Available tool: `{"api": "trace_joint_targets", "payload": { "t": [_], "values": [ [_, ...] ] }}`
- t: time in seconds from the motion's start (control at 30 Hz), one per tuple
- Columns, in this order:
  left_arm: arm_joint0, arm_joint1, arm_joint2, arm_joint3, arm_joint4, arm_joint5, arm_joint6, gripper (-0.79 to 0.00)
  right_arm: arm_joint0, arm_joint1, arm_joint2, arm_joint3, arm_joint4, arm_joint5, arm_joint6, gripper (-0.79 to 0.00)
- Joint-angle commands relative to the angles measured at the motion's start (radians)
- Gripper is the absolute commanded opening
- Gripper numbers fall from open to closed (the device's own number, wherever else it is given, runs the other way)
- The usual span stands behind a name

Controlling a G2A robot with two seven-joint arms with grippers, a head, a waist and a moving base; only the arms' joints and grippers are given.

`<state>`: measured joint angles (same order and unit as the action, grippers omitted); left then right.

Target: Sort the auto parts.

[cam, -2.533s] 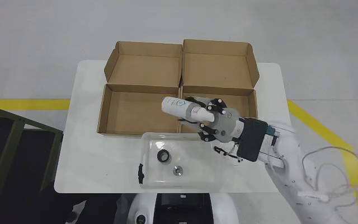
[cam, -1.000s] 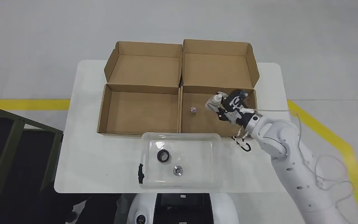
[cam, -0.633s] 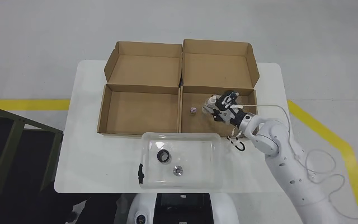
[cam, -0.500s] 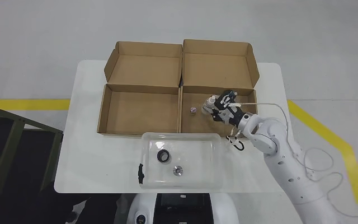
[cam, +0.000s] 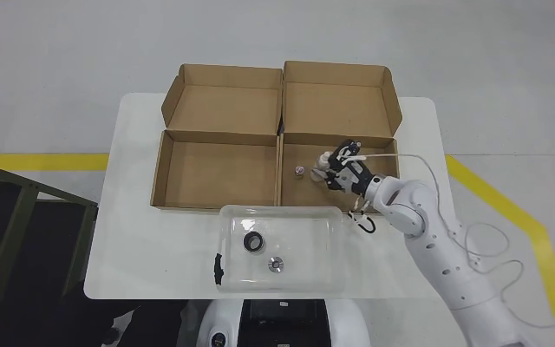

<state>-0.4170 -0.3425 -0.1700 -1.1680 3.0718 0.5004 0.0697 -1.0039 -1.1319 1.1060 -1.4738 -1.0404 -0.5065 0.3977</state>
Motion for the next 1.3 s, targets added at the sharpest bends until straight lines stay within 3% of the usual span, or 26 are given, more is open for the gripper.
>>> {"api": "trace_joint_targets", "payload": {
  "t": [0.0,0.1,0.17,0.2,0.47,0.93,1.27],
  "values": [
    [0.000,0.000,0.000,0.000,0.000,0.000,0.000,0.000,0.004,-0.002,-0.005,0.007,0.002,-0.002,0.002,-0.514],
    [0.000,0.000,0.000,0.000,0.000,0.000,0.000,0.000,0.008,-0.003,-0.011,0.011,0.002,-0.006,0.004,-0.400],
    [0.000,0.000,0.000,0.000,0.000,0.000,0.000,0.000,0.007,-0.004,-0.012,0.010,0.001,-0.008,0.004,-0.080],
    [0.000,0.000,0.000,0.000,0.000,0.000,0.000,0.000,0.007,-0.004,-0.013,0.008,0.001,-0.009,0.005,0.000],
    [0.000,0.000,0.000,0.000,0.000,0.000,0.000,0.000,-0.015,0.003,0.015,-0.074,-0.026,-0.002,0.002,0.000],
    [0.000,0.000,0.000,0.000,0.000,0.000,0.000,0.000,-0.094,0.025,0.075,-0.391,-0.069,-0.074,0.064,0.000],
    [0.000,0.000,0.000,0.000,0.000,0.000,0.000,0.000,-0.145,0.030,0.003,-0.572,-0.068,-0.153,0.153,0.000]
  ]
}}
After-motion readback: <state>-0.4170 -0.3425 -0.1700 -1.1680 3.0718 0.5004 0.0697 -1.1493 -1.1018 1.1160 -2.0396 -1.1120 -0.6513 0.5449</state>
